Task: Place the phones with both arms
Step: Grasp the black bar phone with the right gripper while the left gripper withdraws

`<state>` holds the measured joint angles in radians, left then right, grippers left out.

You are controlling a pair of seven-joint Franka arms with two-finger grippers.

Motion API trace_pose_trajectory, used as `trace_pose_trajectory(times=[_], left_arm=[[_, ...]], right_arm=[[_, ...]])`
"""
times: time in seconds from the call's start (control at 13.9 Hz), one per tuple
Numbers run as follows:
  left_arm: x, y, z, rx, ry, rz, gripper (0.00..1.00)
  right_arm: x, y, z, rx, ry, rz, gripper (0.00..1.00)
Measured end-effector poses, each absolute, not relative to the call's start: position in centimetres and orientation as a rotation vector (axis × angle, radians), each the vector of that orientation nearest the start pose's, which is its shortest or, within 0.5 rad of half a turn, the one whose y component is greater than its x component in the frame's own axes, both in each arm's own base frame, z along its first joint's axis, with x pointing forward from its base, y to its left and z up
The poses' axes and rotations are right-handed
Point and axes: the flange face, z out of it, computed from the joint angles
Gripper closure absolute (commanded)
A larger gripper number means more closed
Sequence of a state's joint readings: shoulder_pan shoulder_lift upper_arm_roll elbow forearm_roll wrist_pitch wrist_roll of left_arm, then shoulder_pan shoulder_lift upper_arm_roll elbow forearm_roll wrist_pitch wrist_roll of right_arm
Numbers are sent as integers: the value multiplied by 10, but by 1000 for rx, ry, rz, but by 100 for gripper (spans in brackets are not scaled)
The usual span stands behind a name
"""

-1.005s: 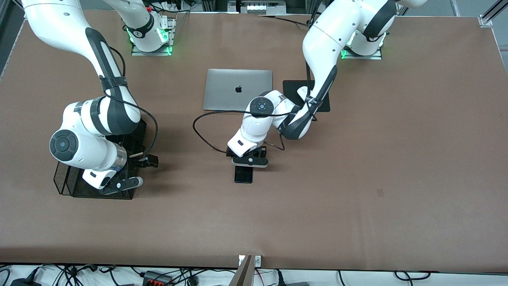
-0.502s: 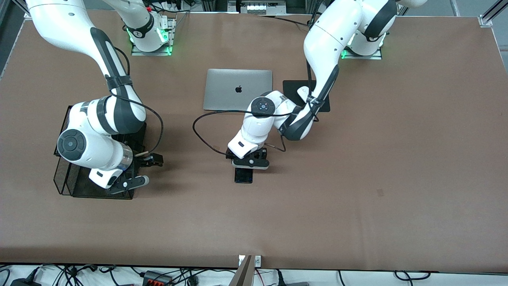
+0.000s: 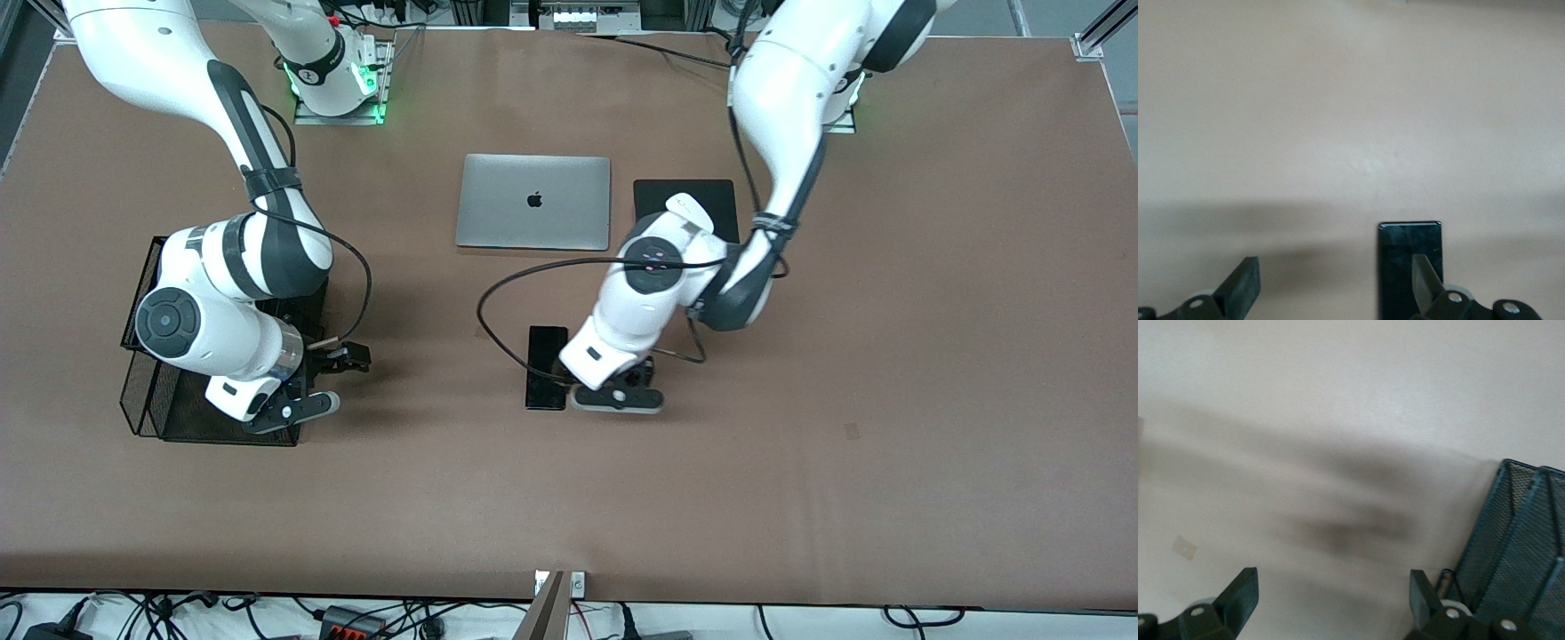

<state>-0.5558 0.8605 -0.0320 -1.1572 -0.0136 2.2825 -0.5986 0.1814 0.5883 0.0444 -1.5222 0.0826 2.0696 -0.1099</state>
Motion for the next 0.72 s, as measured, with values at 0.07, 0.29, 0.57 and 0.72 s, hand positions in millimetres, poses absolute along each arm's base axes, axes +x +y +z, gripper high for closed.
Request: trace_pose_trajectory(times=[0.07, 0.29, 0.57, 0.72], left_arm=[[663, -423, 319, -3295, -59, -328, 0], [675, -386, 363, -3272, -51, -298, 0], [691, -324, 411, -3253, -110, -281, 0], [695, -295, 425, -3248, -110, -259, 0]], right_arm=[[679, 169, 314, -3001, -433, 67, 0], [669, 230, 320, -2983, -410, -7, 0], [641, 328, 309, -2974, -334, -65, 0], [630, 365, 297, -2980, -301, -65, 0]])
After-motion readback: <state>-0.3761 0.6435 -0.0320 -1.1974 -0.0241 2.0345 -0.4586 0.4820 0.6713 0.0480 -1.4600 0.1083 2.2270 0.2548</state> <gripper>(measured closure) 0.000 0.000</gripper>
